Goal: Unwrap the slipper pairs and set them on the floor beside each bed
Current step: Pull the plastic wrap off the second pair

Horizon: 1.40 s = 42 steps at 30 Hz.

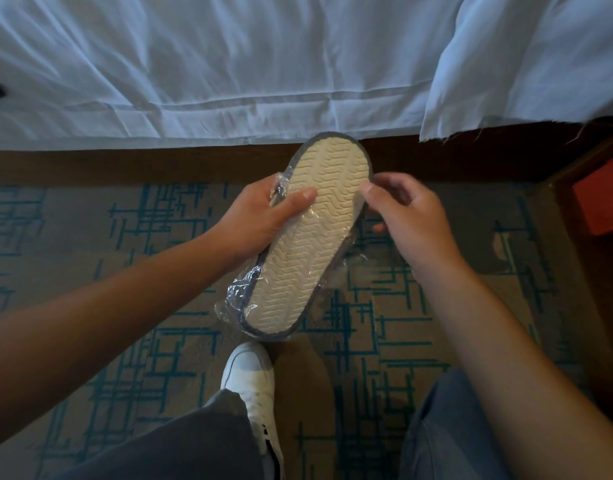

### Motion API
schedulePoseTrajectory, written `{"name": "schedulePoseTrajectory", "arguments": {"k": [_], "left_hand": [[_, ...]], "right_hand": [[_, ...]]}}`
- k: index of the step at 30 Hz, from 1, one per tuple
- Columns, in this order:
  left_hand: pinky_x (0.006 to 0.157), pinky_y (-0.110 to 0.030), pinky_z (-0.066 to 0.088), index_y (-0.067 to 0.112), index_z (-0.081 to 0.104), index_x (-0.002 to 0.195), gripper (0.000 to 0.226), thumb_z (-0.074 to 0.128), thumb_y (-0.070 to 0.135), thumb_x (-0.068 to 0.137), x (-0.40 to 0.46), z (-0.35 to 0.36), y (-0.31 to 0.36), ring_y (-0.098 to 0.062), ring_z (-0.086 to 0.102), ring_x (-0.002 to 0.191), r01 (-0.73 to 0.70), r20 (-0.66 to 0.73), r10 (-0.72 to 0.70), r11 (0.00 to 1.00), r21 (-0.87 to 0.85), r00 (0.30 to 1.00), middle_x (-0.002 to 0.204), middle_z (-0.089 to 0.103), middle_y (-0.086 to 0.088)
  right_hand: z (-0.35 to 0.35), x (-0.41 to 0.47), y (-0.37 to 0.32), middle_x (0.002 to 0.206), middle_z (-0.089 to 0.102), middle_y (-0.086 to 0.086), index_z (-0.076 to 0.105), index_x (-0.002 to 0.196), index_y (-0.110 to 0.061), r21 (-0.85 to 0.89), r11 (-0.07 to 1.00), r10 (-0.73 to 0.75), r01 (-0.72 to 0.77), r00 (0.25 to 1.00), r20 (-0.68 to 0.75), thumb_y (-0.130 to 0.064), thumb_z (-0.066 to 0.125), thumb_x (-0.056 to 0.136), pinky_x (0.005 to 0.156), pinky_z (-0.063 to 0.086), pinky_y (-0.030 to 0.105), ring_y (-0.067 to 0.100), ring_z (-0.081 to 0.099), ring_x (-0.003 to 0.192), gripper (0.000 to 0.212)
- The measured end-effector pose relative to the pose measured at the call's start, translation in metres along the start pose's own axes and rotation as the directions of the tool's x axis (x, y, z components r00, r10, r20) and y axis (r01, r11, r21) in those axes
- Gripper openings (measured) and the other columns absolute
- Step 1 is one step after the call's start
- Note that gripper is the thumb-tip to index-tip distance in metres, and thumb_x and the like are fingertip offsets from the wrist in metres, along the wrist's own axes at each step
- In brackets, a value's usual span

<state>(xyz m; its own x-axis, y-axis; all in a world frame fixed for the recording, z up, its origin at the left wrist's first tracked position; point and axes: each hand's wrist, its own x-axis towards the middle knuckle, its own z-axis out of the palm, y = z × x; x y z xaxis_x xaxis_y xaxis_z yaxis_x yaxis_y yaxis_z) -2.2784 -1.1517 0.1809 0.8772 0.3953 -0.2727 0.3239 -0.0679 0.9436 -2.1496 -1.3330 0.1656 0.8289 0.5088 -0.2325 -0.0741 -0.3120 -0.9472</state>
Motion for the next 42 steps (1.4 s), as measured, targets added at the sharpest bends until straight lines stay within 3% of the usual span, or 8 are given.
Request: {"name": "schedulePoseTrajectory", "arguments": {"k": [3, 5, 15, 22, 27, 32, 36, 42], "left_hand": [[0.083, -0.03, 0.063, 0.011, 0.068, 0.116, 0.03, 0.066, 0.032, 0.095, 0.0, 0.005, 0.001, -0.02, 0.077, 0.097, -0.007, 0.033, 0.007, 1.0, -0.006, 0.999, 0.108, 0.078, -0.006], [0.082, -0.029, 0.063, 0.013, 0.069, 0.113, 0.031, 0.069, 0.034, 0.09, 0.0, 0.006, 0.001, -0.018, 0.077, 0.096, -0.006, 0.038, 0.007, 1.0, -0.026, 0.999, 0.107, 0.079, -0.004], [0.077, -0.025, 0.062, 0.024, 0.071, 0.101, 0.021, 0.076, 0.034, 0.083, -0.003, 0.001, -0.013, -0.014, 0.078, 0.092, 0.04, 0.079, -0.036, 0.998, -0.044, 0.996, 0.1, 0.08, 0.0], [0.078, -0.033, 0.064, 0.02, 0.071, 0.104, 0.026, 0.075, 0.033, 0.082, 0.001, -0.002, -0.014, -0.02, 0.078, 0.092, 0.089, 0.072, -0.078, 0.984, -0.154, 0.994, 0.103, 0.08, -0.007], [0.078, -0.028, 0.063, 0.012, 0.07, 0.115, 0.034, 0.076, 0.022, 0.084, -0.001, 0.0, -0.013, -0.021, 0.077, 0.097, 0.105, 0.14, -0.089, 0.988, -0.114, 0.986, 0.108, 0.079, -0.008], [0.069, -0.018, 0.059, 0.015, 0.073, 0.098, 0.017, 0.076, 0.023, 0.083, -0.005, -0.005, -0.014, -0.012, 0.079, 0.084, 0.106, 0.192, -0.108, 0.994, 0.018, 0.975, 0.094, 0.081, -0.001], [0.09, -0.036, 0.06, 0.012, 0.074, 0.096, 0.033, 0.077, 0.037, 0.075, -0.002, -0.017, -0.018, -0.027, 0.077, 0.092, 0.098, 0.196, -0.129, 0.982, 0.162, 0.972, 0.096, 0.08, -0.008], [0.082, -0.026, 0.056, 0.021, 0.076, 0.091, 0.024, 0.078, 0.036, 0.073, 0.004, -0.026, -0.028, -0.008, 0.074, 0.077, 0.118, 0.23, -0.167, 0.97, 0.211, 0.959, 0.083, 0.079, 0.001]], "right_hand": [[0.005, 0.0, 0.005, 0.102, 0.078, -0.006, 0.075, 0.105, -0.026, 0.121, 0.985, 0.095, -0.119, 0.977, 0.188, -0.051, 0.072, 0.083, 0.069, 0.058, 0.024, 0.013, 0.075, 0.092, 0.034], [0.006, -0.001, 0.004, 0.102, 0.079, -0.002, 0.077, 0.104, -0.025, 0.203, 0.972, 0.076, -0.12, 0.974, 0.214, -0.046, 0.076, 0.082, 0.069, 0.059, 0.023, 0.013, 0.076, 0.088, 0.03], [-0.008, 0.009, 0.001, 0.096, 0.08, 0.002, 0.083, 0.09, -0.025, 0.607, 0.776, 0.183, -0.168, 0.982, 0.038, -0.033, 0.081, 0.081, 0.068, 0.059, 0.028, 0.014, 0.077, 0.083, 0.012], [0.003, 0.003, 0.005, 0.093, 0.079, 0.002, 0.077, 0.092, -0.019, 0.468, 0.835, 0.17, -0.291, 0.944, 0.283, -0.022, 0.082, 0.078, 0.057, 0.056, 0.023, 0.013, 0.075, 0.075, 0.014], [-0.003, 0.005, 0.005, 0.087, 0.079, 0.0, 0.08, 0.085, -0.019, 0.525, 0.82, 0.124, -0.228, 0.966, 0.226, -0.016, 0.082, 0.079, 0.054, 0.055, 0.021, 0.01, 0.074, 0.072, 0.007], [-0.007, 0.007, 0.003, 0.092, 0.079, 0.002, 0.08, 0.085, -0.018, 0.597, 0.785, 0.117, -0.165, 0.986, 0.119, -0.019, 0.084, 0.074, 0.06, 0.057, 0.024, 0.013, 0.076, 0.079, 0.012], [-0.014, 0.01, 0.001, 0.1, 0.079, 0.003, 0.077, 0.093, -0.018, 0.639, 0.753, 0.152, -0.157, 0.986, 0.063, -0.021, 0.086, 0.071, 0.077, 0.059, 0.035, 0.017, 0.075, 0.09, 0.023], [-0.016, 0.007, -0.001, 0.099, 0.079, 0.0, 0.077, 0.093, -0.019, 0.646, 0.753, 0.141, -0.125, 0.99, 0.027, -0.016, 0.08, 0.081, 0.081, 0.059, 0.035, 0.015, 0.075, 0.09, 0.013]]}}
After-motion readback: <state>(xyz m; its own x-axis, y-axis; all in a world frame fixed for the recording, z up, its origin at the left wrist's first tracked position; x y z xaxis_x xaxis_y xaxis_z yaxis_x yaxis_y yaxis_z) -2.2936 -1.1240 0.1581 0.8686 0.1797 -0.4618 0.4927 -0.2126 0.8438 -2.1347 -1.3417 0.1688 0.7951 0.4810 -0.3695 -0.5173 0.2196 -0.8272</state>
